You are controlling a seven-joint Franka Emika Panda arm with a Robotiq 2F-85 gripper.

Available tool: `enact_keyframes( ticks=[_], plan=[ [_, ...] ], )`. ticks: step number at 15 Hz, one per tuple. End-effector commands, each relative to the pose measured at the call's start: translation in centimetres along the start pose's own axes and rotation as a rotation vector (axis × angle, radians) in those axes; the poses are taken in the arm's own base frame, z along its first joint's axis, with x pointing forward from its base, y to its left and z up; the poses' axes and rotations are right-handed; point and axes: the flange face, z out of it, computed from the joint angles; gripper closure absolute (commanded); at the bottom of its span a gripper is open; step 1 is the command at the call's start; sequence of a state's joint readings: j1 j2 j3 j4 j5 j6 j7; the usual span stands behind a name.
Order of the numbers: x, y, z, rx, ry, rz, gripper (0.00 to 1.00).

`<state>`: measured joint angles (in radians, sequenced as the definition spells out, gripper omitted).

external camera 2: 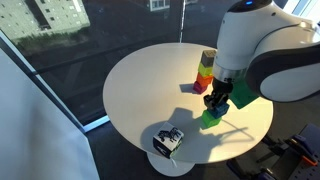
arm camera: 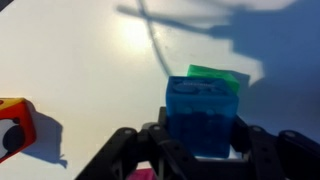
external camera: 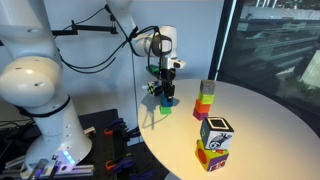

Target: Pick up the blue block and place it on top of the green block

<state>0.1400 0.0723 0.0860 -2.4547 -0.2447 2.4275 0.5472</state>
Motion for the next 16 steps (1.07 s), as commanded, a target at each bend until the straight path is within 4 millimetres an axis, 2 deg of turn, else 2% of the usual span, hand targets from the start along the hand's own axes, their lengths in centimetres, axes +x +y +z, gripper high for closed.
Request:
enact_keyframes(
  ticks=[1, 3, 4, 5, 6, 9, 16],
  plan=[
    [-0.3, -0.1, -0.3, 0.014, -0.001, 0.021, 0.69],
    [-0.4, -0.1, -0.2, 0.018, -0.003, 0.022, 0.66],
    [-0.4, -0.1, -0.1, 0.019, -0.004, 0.023, 0.39],
    [-0.4, -0.1, -0.1, 0.02, -0.007, 0.024, 0.21],
    [-0.4, 0.0, -0.1, 0.022, -0.01, 0.026, 0.19],
    [-0.5, 0.2, -0.3, 0.031, -0.012, 0.033, 0.0],
    [-0.1, 1.3, -2.1, 0.096, -0.016, 0.065, 0.0]
  ],
)
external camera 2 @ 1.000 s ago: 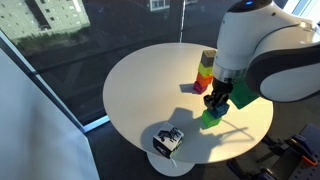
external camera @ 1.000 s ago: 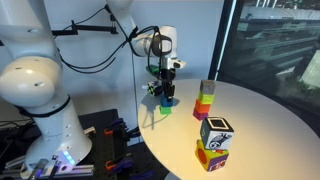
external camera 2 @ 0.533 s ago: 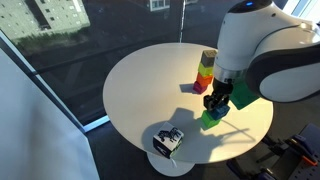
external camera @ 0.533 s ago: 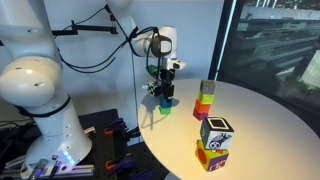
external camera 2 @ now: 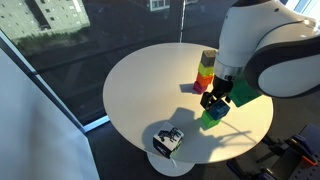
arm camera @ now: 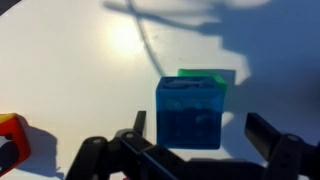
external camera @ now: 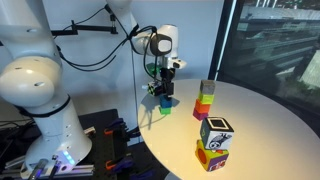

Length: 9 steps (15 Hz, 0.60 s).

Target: Pick up the blue block and place it on top of the green block

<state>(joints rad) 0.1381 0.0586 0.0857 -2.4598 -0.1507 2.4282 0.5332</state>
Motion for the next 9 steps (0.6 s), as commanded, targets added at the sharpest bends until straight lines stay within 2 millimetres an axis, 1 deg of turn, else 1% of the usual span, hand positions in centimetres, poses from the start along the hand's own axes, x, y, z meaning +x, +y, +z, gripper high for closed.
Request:
enact_keyframes(
  ticks=[1, 5, 8, 9],
  plan=[
    [0.1, 1.3, -2.0, 0.053, 0.004, 0.007, 0.0],
    [0.4, 2.9, -3.6, 0.077, -0.007, 0.011, 0.0],
    [0.3, 4.6, -4.6, 0.067, -0.032, 0.004, 0.0],
    [0.0, 5.3, -5.2, 0.061, -0.047, -0.003, 0.0]
  ],
)
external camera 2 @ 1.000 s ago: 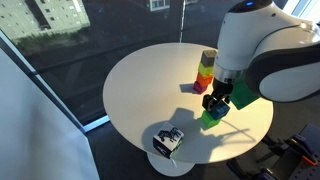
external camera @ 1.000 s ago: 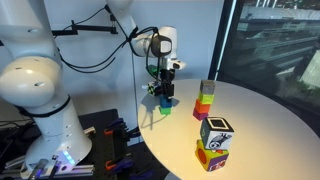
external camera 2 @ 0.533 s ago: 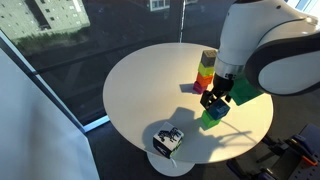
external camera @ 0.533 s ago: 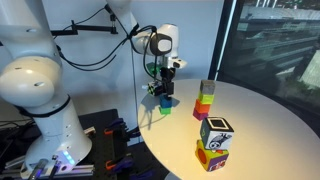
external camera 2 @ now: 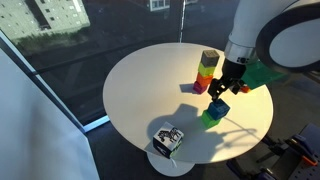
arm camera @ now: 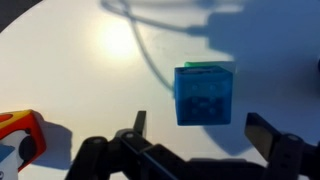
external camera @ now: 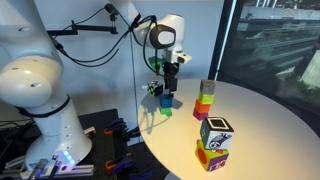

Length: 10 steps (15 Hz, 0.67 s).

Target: Pick up the blue block and place it on top of the green block

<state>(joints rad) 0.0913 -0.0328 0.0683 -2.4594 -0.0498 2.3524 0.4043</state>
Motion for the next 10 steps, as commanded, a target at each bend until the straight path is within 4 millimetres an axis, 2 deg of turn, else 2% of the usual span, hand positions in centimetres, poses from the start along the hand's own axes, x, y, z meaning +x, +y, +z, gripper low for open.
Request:
enact_keyframes(
  ticks=[1, 6, 10],
  plan=[
    [-0.9, 2.5, -2.4, -0.007, -0.042, -0.027, 0.0],
    [-2.4, 5.3, -4.9, -0.033, -0.11, -0.058, 0.0],
    [-4.0, 6.6, -7.0, -0.053, -0.157, -0.08, 0.0]
  ],
)
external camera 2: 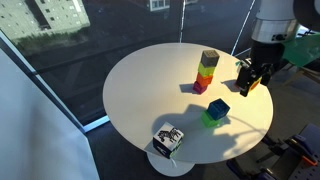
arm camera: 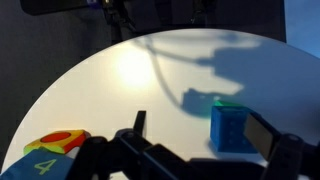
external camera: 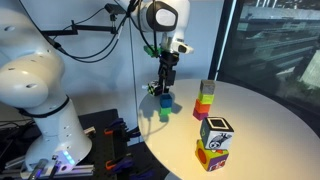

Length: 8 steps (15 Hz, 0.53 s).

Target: Pick up the blue block and place it on top of the green block

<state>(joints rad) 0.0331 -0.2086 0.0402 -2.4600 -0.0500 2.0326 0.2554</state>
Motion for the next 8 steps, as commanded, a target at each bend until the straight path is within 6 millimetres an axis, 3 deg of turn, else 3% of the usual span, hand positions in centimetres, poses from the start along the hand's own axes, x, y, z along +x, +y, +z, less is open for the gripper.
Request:
enact_keyframes(
  ticks=[1, 8],
  plan=[
    [-2.3, 1.5, -2.0, -0.01, -0.024, -0.028, 0.0],
    [-5.9, 2.8, -5.4, 0.007, 0.023, -0.025, 0.0]
  ],
)
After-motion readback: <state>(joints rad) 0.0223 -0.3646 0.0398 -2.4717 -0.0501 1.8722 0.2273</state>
